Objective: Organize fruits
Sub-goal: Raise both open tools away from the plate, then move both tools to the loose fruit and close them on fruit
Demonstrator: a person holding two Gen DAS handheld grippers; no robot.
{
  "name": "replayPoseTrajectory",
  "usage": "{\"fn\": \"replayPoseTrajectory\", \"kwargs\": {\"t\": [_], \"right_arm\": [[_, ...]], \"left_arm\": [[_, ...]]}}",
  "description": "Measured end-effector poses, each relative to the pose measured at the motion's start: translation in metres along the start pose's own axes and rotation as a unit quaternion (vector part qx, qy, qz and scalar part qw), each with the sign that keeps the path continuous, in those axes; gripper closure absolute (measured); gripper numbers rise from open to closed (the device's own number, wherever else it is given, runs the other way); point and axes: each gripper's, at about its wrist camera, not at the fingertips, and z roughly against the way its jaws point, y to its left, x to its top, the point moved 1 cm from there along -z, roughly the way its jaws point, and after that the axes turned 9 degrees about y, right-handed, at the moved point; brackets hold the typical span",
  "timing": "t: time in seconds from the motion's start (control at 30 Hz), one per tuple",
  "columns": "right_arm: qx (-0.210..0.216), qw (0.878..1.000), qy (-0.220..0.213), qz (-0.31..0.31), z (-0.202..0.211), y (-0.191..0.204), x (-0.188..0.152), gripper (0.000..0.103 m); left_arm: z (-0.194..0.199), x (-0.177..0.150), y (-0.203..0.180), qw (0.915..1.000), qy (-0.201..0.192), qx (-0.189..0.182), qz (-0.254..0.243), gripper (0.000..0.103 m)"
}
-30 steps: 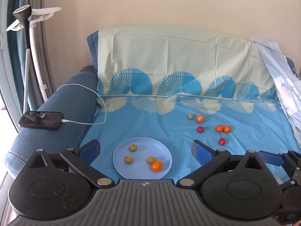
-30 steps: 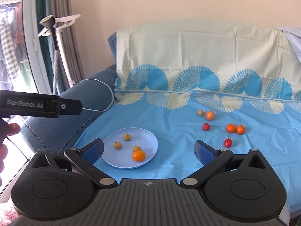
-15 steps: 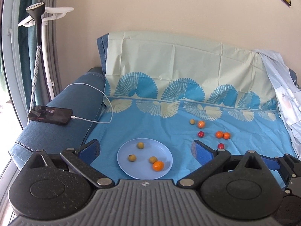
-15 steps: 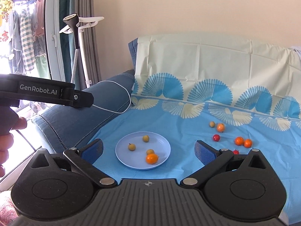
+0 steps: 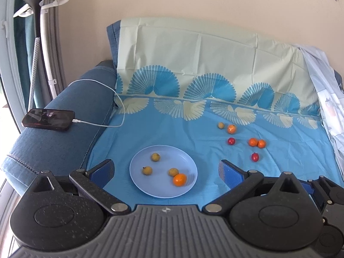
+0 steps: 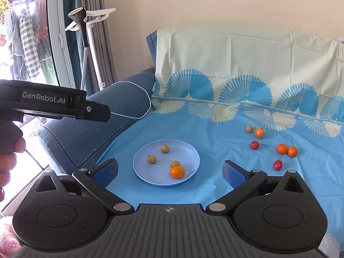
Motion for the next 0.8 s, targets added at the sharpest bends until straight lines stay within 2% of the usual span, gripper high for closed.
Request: {"fn": "replayPoseTrajectory", "kwargs": {"t": [0.23, 0.4, 0.5, 0.63, 0.8], "right_arm": [[0.007, 1.000, 0.013, -0.013, -0.020, -0.014, 0.007, 0.001], [0.009, 0.999, 0.023, -0.030, -0.034, -0.029, 0.011, 0.001], [-0.005, 0.998, 0.024, -0.053, -0.044, -0.047, 0.013, 0.001], [-0.050, 0.994, 0.022, -0.091, -0.060, -0.088, 0.016, 0.001], [-0.137, 0.981, 0.013, -0.138, -0.083, -0.160, 0.015, 0.001]], "left_arm": [[-0.027, 0.007, -0.007, 0.9995, 0.025, -0.002, -0.019, 0.000], [-0.052, 0.015, -0.005, 0.9982, 0.044, 0.036, -0.019, 0.000], [-0.074, 0.019, -0.008, 0.9961, 0.062, 0.057, -0.027, 0.000], [-0.110, 0.033, -0.026, 0.9942, 0.092, 0.043, -0.036, 0.000], [-0.169, 0.057, -0.074, 0.9914, 0.119, 0.013, -0.051, 0.000]]}}
